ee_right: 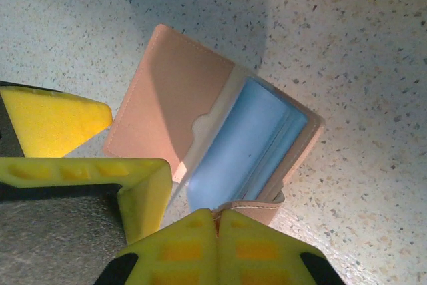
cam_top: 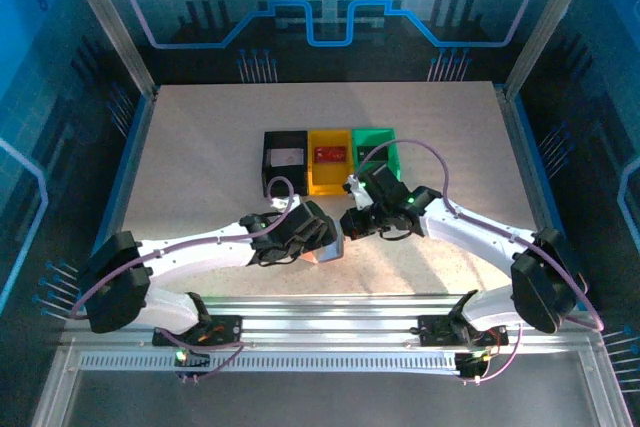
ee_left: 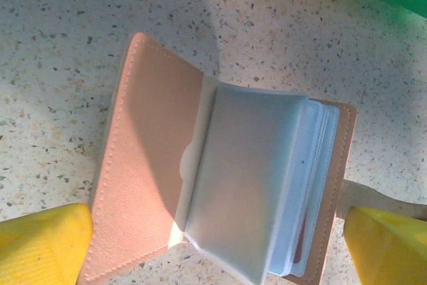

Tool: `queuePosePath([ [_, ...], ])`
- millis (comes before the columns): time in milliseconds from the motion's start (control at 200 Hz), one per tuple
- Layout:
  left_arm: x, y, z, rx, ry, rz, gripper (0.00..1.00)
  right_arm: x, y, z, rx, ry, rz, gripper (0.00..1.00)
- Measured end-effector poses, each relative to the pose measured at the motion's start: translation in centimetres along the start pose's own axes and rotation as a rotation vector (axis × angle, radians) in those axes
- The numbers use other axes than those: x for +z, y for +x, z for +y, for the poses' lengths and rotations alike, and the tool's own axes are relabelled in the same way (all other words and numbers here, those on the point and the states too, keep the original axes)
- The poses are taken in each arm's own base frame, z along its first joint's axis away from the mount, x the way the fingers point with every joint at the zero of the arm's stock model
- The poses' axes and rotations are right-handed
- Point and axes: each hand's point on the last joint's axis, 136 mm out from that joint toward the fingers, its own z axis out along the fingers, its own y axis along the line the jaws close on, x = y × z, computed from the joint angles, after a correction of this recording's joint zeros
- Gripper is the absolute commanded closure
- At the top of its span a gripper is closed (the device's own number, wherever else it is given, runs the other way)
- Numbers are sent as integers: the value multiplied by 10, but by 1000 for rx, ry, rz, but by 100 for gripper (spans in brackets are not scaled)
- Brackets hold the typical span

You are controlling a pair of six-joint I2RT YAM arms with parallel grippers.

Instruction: Take the credit cards out of the card holder

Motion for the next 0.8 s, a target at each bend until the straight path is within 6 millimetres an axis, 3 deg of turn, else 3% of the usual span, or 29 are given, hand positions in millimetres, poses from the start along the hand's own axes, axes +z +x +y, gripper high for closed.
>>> queuePosePath([
  [800,5,11,2,17,1,31,2,-10,-6,21,-17,-88,-30,100],
])
